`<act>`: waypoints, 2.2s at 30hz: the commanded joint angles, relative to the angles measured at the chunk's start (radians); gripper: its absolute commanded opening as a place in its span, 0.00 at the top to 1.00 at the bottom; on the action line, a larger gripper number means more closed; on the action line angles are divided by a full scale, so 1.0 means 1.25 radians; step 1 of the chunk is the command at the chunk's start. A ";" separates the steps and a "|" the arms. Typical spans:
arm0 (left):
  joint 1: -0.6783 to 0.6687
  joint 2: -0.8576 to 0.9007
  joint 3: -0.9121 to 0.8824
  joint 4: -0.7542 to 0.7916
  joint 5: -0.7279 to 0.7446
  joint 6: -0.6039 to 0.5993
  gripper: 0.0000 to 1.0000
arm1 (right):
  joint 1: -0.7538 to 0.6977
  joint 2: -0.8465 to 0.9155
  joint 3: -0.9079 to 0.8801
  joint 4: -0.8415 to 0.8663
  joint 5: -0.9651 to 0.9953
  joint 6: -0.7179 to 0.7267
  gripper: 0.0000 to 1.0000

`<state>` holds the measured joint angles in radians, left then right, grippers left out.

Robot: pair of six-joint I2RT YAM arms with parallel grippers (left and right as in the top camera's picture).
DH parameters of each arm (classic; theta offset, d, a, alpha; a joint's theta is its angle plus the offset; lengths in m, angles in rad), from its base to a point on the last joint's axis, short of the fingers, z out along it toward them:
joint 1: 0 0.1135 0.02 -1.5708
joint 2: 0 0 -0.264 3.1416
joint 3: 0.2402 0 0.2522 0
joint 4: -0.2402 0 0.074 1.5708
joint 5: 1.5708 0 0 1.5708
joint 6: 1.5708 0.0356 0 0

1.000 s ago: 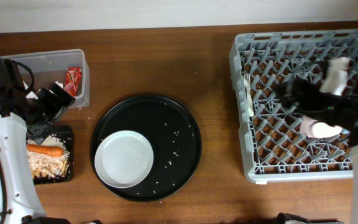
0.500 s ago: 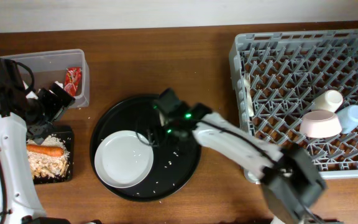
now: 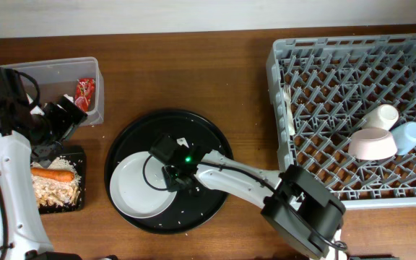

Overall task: Sort waste into correct bins and load items into the dishwasher rack
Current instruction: 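Grasp the white plate rim with the right gripper and lift, then carry the plate to the rack's back row and stand it upright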

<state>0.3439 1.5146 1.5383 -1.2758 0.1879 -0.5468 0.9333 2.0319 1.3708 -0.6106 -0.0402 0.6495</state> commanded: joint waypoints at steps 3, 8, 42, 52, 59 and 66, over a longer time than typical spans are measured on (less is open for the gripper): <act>0.005 -0.003 0.000 -0.001 0.005 0.001 0.01 | 0.002 0.034 0.007 0.009 0.022 0.017 0.64; 0.005 -0.003 0.000 -0.001 0.005 0.001 0.01 | 0.002 0.034 0.008 0.008 0.022 0.017 0.80; 0.005 -0.003 0.000 -0.001 0.005 0.001 0.01 | -0.985 -0.314 0.180 -0.291 0.058 -0.260 0.96; 0.005 -0.003 0.000 -0.001 0.005 0.001 0.01 | -1.030 -0.310 0.180 -0.189 0.186 -0.329 0.96; 0.005 -0.003 0.000 -0.001 0.005 0.001 0.01 | -1.030 -0.219 0.180 -0.079 0.208 -0.350 0.96; 0.005 -0.003 0.000 -0.001 0.005 0.001 0.01 | -0.994 -0.182 0.179 -0.045 0.261 -0.449 0.96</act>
<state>0.3439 1.5146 1.5383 -1.2758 0.1879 -0.5468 -0.3447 1.8114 1.5810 -0.6830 0.2131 0.1375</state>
